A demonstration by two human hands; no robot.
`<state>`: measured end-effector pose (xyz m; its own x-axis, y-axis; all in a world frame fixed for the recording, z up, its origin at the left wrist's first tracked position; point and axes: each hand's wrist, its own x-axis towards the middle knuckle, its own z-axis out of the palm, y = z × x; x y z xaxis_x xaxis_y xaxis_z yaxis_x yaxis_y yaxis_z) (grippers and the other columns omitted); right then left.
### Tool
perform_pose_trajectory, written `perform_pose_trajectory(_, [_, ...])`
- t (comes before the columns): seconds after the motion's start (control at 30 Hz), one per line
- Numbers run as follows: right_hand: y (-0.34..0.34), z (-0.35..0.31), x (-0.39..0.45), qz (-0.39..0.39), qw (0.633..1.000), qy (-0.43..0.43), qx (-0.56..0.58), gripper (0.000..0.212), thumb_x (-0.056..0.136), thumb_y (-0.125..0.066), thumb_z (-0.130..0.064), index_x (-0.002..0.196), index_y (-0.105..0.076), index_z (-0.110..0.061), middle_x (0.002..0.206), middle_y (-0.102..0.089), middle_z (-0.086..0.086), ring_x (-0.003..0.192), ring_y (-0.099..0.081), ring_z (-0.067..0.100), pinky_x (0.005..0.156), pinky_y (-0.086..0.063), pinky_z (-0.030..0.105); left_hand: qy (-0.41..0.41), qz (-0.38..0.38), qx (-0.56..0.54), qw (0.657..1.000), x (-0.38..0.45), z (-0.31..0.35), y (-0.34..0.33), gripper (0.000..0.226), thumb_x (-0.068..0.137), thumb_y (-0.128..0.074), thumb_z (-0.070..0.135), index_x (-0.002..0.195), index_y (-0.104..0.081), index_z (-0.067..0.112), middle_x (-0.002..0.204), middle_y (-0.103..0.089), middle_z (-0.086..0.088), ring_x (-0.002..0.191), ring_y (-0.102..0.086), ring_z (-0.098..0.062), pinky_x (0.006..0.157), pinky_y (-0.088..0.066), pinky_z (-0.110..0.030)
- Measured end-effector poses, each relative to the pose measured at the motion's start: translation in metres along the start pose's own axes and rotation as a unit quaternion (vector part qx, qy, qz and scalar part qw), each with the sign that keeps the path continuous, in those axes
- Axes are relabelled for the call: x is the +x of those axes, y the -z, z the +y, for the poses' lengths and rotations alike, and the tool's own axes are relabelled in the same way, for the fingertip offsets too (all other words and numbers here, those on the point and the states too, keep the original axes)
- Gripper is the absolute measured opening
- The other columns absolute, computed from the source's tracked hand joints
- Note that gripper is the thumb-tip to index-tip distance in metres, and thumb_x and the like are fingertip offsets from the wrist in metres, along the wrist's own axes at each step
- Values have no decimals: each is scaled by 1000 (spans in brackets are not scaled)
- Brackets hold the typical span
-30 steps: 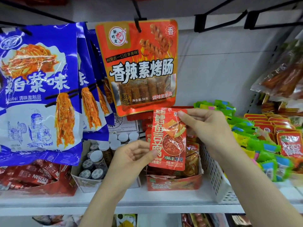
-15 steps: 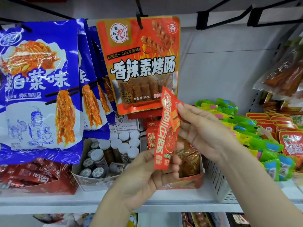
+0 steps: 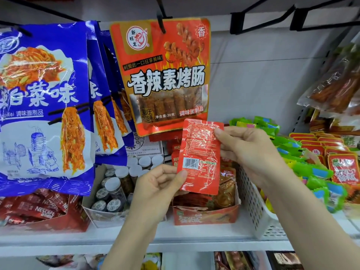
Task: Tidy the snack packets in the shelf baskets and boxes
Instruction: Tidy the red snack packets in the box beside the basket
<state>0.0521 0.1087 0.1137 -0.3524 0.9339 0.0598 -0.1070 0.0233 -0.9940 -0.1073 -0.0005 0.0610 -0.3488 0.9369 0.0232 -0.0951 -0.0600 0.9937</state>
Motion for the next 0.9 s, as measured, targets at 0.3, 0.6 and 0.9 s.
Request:
perform_pose_trajectory(0.3, [-5,5,1,-129,978,-44,157,26,82,-65,-25,101,-73,-10,105,-71,10,94,-67,18,90,-55,32,176,-180,-321,913,-9,6,-14,61,85,-63,53,119,-67,2,117,-67,-25,98,-70,-32,82,-59,-39])
perform_pose_trajectory(0.6, [15,-11,4,-112,989,-50,84,51,82,-57,-50,103,-75,-7,104,-74,15,94,-72,24,86,-58,35,40,47,-84,995,0,-5,-10,35,60,-79,31,89,-73,13,90,-76,-8,81,-73,-16,67,-57,-24])
perform_pose_trajectory(0.9, [15,-12,4,100,959,192,-184,18,85,-72,-18,80,-72,-35,69,-71,-22,54,-67,1,57,-55,15,-129,87,240,958,8,-14,3,33,89,-51,50,116,-61,33,108,-65,24,103,-56,15,80,-42,-1])
